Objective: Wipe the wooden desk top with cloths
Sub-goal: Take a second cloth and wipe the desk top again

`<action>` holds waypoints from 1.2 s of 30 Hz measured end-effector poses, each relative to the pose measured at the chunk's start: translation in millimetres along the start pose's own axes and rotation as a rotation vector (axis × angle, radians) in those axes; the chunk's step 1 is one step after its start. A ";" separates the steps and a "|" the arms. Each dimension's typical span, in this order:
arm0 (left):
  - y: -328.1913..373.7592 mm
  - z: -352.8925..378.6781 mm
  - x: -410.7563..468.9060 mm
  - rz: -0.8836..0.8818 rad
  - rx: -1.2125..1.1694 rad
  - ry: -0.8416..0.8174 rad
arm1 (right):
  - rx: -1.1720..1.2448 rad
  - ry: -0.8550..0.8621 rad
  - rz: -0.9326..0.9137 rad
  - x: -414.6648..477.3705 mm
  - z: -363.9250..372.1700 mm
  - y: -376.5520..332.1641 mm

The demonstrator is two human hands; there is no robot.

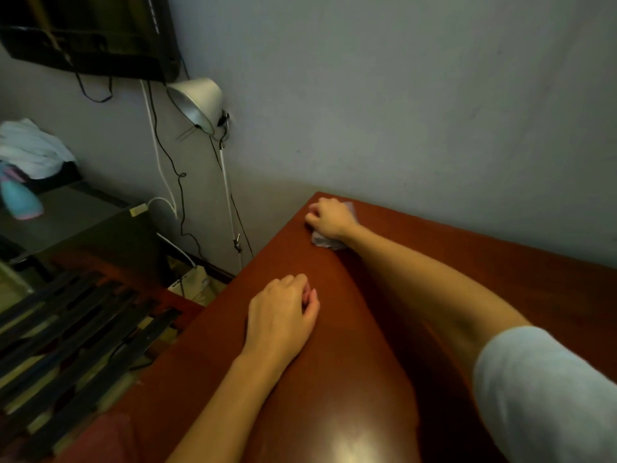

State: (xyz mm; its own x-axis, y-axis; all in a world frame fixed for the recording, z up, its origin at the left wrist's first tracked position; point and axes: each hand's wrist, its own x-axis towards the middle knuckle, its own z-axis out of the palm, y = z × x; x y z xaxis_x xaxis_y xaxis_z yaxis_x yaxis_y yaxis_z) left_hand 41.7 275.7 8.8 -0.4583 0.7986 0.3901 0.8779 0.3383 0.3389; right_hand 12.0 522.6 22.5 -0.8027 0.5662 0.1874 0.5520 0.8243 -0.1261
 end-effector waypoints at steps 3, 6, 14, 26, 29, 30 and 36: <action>-0.8 -0.5 0.2 -0.003 -0.001 0.006 | 0.081 -0.038 -0.218 -37.2 -1.8 -24.4; -0.3 -0.9 -0.9 -0.001 -0.003 0.013 | 0.149 -0.050 -0.377 -85.5 -11.0 -4.4; -0.7 3.2 -0.4 0.009 -0.010 0.014 | 0.210 0.039 0.025 -101.2 -36.0 129.5; 0.1 0.9 0.5 0.002 0.021 0.000 | 0.057 0.034 0.052 -21.5 -10.5 48.7; 0.6 0.0 -0.3 -0.001 0.034 -0.009 | 0.132 0.000 -0.196 -65.3 -14.0 28.6; 0.4 -0.1 -0.5 0.001 0.038 -0.006 | 0.150 -0.011 -0.280 -82.4 -16.5 29.1; -0.2 2.5 -0.6 0.007 0.028 -0.001 | 0.210 -0.010 -0.256 -119.9 -31.3 95.0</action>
State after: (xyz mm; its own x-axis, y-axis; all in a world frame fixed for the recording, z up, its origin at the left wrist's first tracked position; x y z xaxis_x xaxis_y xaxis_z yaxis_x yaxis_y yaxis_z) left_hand 42.1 276.5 6.3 -0.4518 0.8017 0.3914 0.8847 0.3465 0.3118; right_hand 167.7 533.0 18.5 -0.9123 0.3393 0.2293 0.2738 0.9218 -0.2744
